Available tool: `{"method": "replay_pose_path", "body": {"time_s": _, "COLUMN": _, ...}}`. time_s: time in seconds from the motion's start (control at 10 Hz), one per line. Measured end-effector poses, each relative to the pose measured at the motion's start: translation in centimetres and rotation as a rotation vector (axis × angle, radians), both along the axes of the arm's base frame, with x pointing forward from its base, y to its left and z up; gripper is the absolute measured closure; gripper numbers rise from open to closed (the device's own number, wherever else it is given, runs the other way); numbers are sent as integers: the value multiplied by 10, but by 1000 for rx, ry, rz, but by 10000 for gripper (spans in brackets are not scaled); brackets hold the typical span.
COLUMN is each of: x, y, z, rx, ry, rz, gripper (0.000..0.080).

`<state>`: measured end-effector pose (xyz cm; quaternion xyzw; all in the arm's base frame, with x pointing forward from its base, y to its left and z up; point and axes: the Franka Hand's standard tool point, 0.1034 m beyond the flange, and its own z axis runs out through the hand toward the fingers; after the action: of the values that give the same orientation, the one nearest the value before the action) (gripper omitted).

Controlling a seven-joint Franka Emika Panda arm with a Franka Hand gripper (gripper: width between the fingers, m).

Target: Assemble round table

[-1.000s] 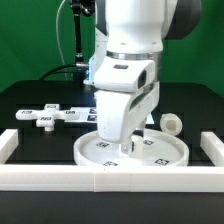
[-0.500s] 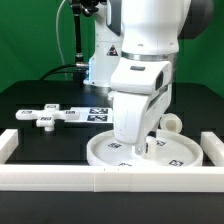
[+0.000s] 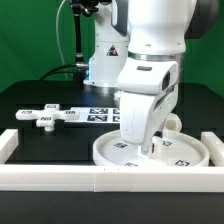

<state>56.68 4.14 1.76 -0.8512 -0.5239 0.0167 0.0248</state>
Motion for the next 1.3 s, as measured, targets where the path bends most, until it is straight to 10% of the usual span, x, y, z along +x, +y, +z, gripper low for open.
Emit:
{"method": "replay_pose_path", "body": {"time_s": 0.7, "x": -5, "y": -4, "z": 16, "rx": -8, "ry": -6, "rz": -3, "gripper": 152}}
{"method": "replay_pose_path", "body": {"time_s": 1.3, "x": -66, "y": -12, "z": 52, "rx": -21, "ry": -47, "rz": -132, "gripper": 151}}
